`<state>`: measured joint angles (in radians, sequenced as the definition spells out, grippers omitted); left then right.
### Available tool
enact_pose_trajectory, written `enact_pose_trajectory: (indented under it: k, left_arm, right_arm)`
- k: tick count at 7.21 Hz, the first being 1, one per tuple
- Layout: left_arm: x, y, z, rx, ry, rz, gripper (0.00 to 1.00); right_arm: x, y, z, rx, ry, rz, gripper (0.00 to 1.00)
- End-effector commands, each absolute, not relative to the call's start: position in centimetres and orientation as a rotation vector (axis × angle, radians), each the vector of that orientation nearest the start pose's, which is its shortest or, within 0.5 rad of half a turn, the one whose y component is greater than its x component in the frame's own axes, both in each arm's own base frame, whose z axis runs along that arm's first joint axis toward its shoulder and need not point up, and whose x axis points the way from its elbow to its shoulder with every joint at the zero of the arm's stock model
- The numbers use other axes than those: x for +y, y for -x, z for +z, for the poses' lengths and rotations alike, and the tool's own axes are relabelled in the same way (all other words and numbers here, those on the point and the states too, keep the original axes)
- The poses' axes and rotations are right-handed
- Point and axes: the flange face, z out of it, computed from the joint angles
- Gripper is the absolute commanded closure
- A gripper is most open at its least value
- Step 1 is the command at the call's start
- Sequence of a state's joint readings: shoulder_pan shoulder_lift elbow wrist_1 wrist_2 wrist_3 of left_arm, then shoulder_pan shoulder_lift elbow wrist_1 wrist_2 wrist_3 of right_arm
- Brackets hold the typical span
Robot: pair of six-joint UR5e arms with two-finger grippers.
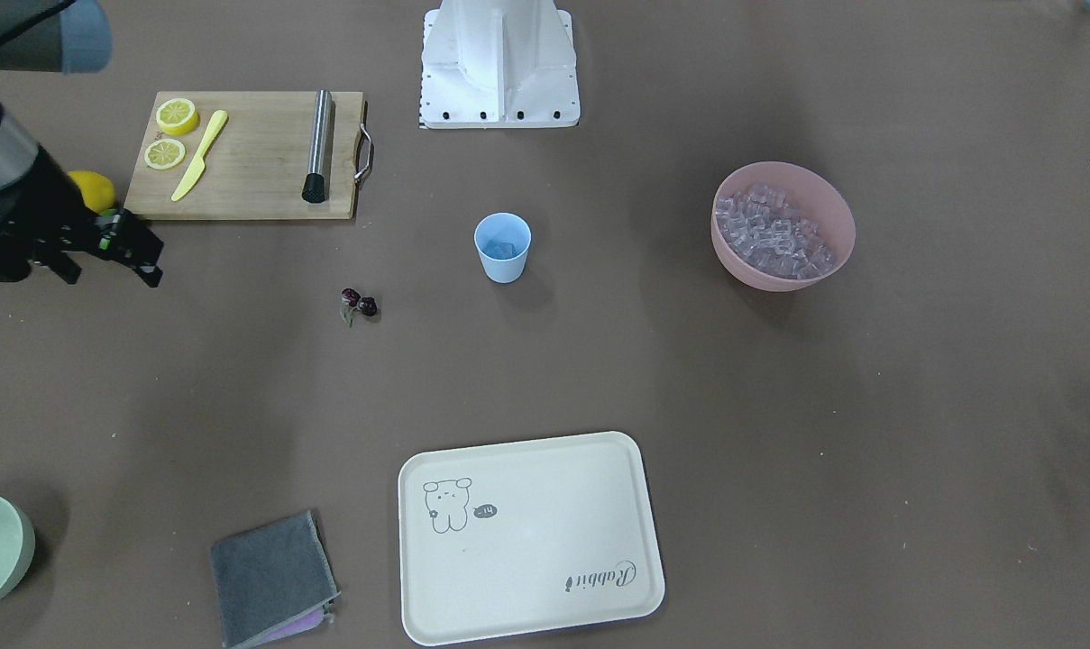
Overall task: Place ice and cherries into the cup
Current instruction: 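Move the right gripper over the dark cherry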
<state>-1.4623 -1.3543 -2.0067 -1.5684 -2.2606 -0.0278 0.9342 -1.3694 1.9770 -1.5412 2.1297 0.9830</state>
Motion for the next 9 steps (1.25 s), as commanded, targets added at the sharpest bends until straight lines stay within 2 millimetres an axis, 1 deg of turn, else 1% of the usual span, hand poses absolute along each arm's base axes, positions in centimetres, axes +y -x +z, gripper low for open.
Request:
enact_pose_trajectory:
  k: [1,2,3,4,5,6,7,8,9]
  left_arm:
    - [-40.3,4.5,56.1,0.692,-0.147,0.104,0.0]
    - [-38.4,6.7,57.7,0.689,-0.129,0.038,0.0]
    - [-37.2,7.4,60.4,0.69,-0.073,-0.001,0.0]
    - [-36.1,7.3,62.6,0.698,0.009,-0.033,0.0]
    - [-35.9,7.4,62.4,0.702,0.023,-0.044,0.0]
    - [-35.9,7.7,62.5,0.701,0.019,-0.051,0.0]
    - [-36.0,7.7,62.3,0.701,0.013,-0.053,0.0]
    - [-36.1,7.7,62.1,0.701,0.008,-0.051,0.0]
    - [-36.2,7.7,62.0,0.701,0.003,-0.049,0.0]
  right_arm:
    - [-45.9,33.9,33.0,-0.831,0.017,0.182,0.0]
    - [-45.0,36.6,31.9,-0.834,0.029,0.206,0.01]
    - [-44.2,38.5,31.1,-0.836,0.03,0.193,0.01]
    - [-44.0,40.0,31.6,-0.816,0.029,0.184,0.01]
    - [-44.3,41.7,31.2,-0.808,0.026,0.175,0.01]
    - [-45.4,44.4,31.0,-0.787,0.026,0.183,0.03]
    - [-46.8,46.2,30.8,-0.771,0.033,0.196,0.05]
    - [-46.9,47.0,31.9,-0.794,0.023,0.186,0.09]
    - [-47.4,47.7,33.1,-0.813,0.029,0.217,0.18]
